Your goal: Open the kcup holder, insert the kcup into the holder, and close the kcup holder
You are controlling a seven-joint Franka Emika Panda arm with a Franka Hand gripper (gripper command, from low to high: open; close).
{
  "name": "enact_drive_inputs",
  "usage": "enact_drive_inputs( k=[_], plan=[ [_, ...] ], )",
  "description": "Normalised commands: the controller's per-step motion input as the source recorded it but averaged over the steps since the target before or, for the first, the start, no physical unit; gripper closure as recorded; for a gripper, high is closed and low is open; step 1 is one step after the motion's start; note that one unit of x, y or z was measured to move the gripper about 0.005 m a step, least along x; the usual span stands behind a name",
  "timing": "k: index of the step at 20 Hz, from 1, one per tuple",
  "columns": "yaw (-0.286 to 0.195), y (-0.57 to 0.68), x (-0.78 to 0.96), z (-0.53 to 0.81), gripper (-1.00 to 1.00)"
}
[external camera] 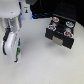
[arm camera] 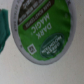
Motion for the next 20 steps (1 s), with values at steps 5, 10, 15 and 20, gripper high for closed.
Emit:
enact_drive_inputs(
  k=[5, 10, 15, 20],
  plan=[
    [-0.172, -0.01, 0.09, -0.07, -1.00],
    [-0.074, -0.03, 0.01, 0.00, 1.00],
    [-0.064, -0.02, 0.03, 0.02, 1.00],
    [-0.081, -0.01, 0.03, 0.08, 1.00]
  ],
)
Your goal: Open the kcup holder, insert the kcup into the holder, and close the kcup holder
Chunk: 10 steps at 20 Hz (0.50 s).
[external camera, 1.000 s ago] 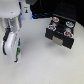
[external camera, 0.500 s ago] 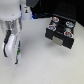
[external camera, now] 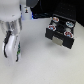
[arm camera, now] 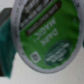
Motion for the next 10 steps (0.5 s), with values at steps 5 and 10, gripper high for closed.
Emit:
enact_drive_inputs(
  k=[5, 10],
  plan=[
    [-0.056, 0.16, 0.05, 0.47, 1.00],
    [-0.041, 0.32, 0.08, 0.76, 1.00]
  ],
)
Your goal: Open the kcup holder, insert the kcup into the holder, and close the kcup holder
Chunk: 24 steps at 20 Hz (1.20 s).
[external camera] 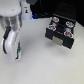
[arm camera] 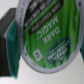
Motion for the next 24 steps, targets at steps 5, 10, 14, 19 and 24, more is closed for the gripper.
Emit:
enact_drive_inputs(
  k=[5, 10, 14, 19, 24],
  plan=[
    [-0.004, 0.47, 0.08, 0.85, 1.00],
    [0.011, 0.64, 0.08, 0.80, 1.00],
    [0.003, 0.71, 0.09, 0.74, 1.00],
    [-0.002, 0.70, 0.12, 0.66, 1.00],
    [0.005, 0.67, 0.09, 0.47, 1.00]
  ],
)
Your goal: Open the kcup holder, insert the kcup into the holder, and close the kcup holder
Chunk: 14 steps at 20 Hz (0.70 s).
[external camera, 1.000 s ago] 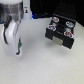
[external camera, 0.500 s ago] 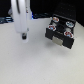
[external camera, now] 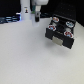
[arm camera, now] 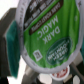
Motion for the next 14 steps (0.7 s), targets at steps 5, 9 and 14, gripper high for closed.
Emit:
enact_drive_inputs(
  k=[5, 9, 14],
  plan=[
    [0.007, 0.68, 0.10, 0.33, 1.00],
    [0.007, 0.68, 0.10, 0.29, 1.00],
    [0.013, 0.67, 0.04, 0.23, 1.00]
  ],
)
